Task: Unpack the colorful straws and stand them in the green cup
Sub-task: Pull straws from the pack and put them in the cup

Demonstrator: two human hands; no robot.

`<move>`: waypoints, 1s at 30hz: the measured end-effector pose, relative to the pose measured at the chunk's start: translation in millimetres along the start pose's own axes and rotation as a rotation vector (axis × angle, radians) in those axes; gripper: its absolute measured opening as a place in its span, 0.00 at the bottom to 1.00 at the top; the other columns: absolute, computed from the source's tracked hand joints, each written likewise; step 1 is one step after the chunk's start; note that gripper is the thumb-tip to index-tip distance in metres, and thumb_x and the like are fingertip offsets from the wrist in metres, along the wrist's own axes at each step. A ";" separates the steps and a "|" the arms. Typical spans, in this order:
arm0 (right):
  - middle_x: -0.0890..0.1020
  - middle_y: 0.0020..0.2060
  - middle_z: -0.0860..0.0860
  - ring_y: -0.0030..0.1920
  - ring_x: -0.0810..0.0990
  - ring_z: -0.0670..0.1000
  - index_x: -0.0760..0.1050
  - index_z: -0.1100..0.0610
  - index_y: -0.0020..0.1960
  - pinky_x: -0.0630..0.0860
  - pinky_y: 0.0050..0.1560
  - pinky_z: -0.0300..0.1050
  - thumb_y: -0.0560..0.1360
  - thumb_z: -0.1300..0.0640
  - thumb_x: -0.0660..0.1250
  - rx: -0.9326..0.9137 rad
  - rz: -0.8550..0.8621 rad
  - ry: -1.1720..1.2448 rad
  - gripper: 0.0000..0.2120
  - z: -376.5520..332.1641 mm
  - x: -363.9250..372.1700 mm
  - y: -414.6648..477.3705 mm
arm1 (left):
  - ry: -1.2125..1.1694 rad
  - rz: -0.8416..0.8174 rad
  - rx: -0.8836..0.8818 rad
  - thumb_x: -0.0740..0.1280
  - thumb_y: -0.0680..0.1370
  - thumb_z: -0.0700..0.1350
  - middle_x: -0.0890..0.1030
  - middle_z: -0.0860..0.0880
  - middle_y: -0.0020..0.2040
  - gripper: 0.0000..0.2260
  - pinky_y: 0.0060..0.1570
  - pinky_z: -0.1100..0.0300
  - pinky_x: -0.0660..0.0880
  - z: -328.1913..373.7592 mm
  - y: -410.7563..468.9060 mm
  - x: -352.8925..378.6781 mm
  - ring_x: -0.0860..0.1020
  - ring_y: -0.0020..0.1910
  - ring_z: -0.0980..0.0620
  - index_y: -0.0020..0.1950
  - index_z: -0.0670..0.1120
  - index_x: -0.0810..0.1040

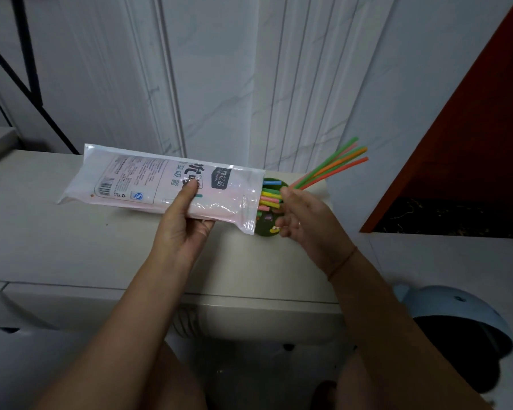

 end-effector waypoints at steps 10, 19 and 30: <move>0.76 0.27 0.54 0.24 0.74 0.43 0.78 0.59 0.42 0.73 0.28 0.34 0.73 0.67 0.67 -0.179 0.175 -0.082 0.04 -14.1 -3.7 0.4 | -0.028 0.045 -0.018 0.68 0.75 0.36 0.84 0.45 0.54 0.13 0.57 0.43 0.76 5.2 -6.2 -5.7 0.82 0.55 0.46 0.58 0.46 0.77; 0.74 0.27 0.49 0.27 0.72 0.43 0.75 0.62 0.47 0.71 0.29 0.34 0.77 0.62 0.63 -0.161 0.128 0.226 0.04 -22.2 -24.3 2.4 | -0.086 0.074 0.004 0.68 0.75 0.36 0.85 0.46 0.52 0.15 0.51 0.45 0.79 14.5 -0.7 -11.8 0.83 0.53 0.47 0.60 0.47 0.76; 0.75 0.28 0.54 0.26 0.73 0.45 0.78 0.66 0.48 0.72 0.28 0.36 0.75 0.65 0.65 -0.185 0.093 0.117 0.05 -11.7 8.3 3.1 | -0.050 0.053 -0.089 0.68 0.74 0.37 0.85 0.45 0.53 0.18 0.56 0.42 0.76 -17.6 -8.2 -5.1 0.82 0.55 0.46 0.63 0.47 0.74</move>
Point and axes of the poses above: each hand's wrist, its own y-axis towards the middle knuckle, its own x-axis out of the palm, z = x × y, the point moved 5 cm from there along y, towards the middle knuckle
